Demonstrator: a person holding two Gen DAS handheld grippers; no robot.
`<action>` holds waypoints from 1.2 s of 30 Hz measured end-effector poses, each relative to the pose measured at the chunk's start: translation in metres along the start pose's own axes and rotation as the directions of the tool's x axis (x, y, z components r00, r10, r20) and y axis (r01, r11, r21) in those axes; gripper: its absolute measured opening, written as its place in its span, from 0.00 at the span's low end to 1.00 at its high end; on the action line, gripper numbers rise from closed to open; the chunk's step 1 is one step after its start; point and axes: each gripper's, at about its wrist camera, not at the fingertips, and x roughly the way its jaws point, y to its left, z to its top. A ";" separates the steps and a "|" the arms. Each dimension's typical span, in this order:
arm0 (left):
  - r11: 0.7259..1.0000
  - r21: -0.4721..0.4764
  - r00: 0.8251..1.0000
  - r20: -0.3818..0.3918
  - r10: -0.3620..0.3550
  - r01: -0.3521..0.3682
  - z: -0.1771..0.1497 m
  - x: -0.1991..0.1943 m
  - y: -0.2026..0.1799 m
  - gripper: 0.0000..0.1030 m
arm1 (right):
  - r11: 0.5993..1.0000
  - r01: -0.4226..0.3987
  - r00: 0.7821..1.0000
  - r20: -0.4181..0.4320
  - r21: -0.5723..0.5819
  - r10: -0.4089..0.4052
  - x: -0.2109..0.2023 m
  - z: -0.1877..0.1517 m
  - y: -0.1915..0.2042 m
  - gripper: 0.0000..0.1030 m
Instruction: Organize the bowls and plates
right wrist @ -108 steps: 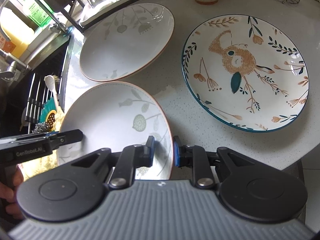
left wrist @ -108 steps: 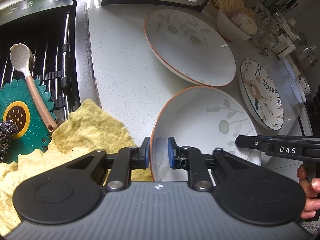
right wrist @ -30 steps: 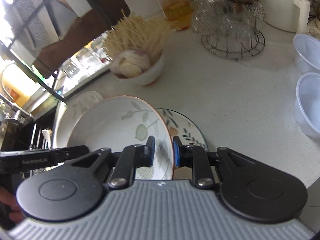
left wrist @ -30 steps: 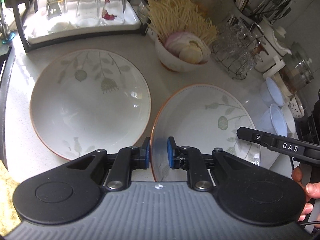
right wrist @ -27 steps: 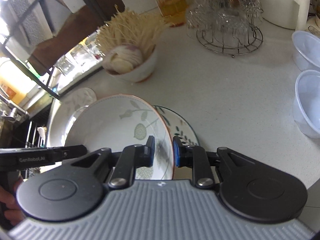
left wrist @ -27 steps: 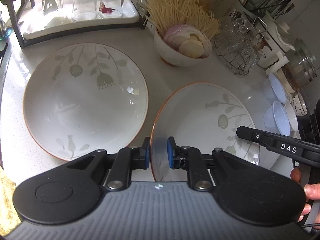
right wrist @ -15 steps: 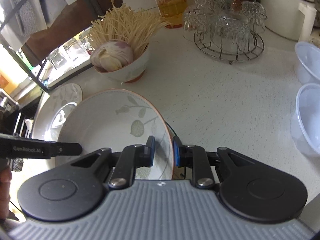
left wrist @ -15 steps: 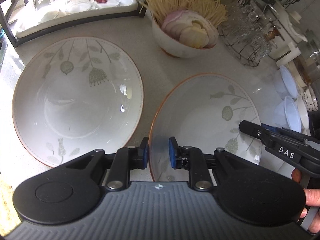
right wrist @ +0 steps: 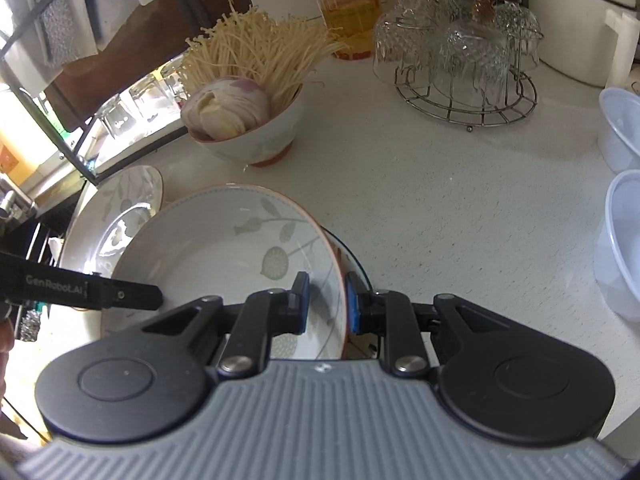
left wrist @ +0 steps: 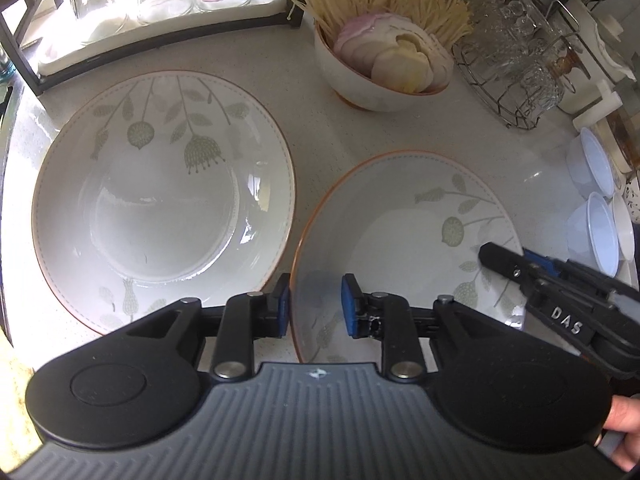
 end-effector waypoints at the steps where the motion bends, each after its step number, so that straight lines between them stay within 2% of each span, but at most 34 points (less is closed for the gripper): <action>1: 1.000 -0.002 1.000 -0.002 0.001 -0.001 0.001 0.000 0.000 0.30 | 1.000 -0.005 1.000 0.000 0.005 0.005 0.000 -0.001 -0.001 0.21; 10: 0.997 -0.069 0.999 -0.023 -0.039 0.037 0.009 -0.005 0.007 0.32 | 0.999 -0.025 1.000 0.008 0.026 0.025 0.002 -0.005 -0.003 0.21; 14: 0.997 -0.070 0.999 0.010 -0.036 0.036 0.010 -0.014 0.005 0.32 | 0.998 -0.023 1.000 0.000 0.051 0.023 0.001 -0.004 -0.004 0.20; 18: 0.997 -0.077 0.997 0.078 0.022 -0.016 0.007 -0.023 0.002 0.32 | 0.997 -0.008 1.000 -0.019 0.081 0.010 0.000 -0.002 -0.003 0.24; 22: 0.996 -0.092 0.993 0.114 0.027 -0.017 0.003 -0.029 -0.002 0.32 | 0.996 -0.003 0.999 -0.039 0.090 0.007 -0.002 0.001 -0.005 0.24; 30: 0.996 -0.089 0.989 0.148 0.026 -0.013 -0.010 -0.038 -0.014 0.32 | 0.992 -0.008 0.998 -0.063 0.123 0.015 -0.014 -0.001 -0.012 0.25; 33: 0.995 -0.097 0.988 0.151 0.018 -0.003 -0.016 -0.040 -0.018 0.32 | 0.989 -0.014 0.997 -0.074 0.149 0.025 -0.019 0.000 -0.014 0.28; 36: 0.995 -0.103 0.988 0.151 0.019 -0.003 -0.022 -0.039 -0.022 0.32 | 0.992 -0.005 0.998 -0.068 0.128 0.013 -0.022 0.001 -0.013 0.29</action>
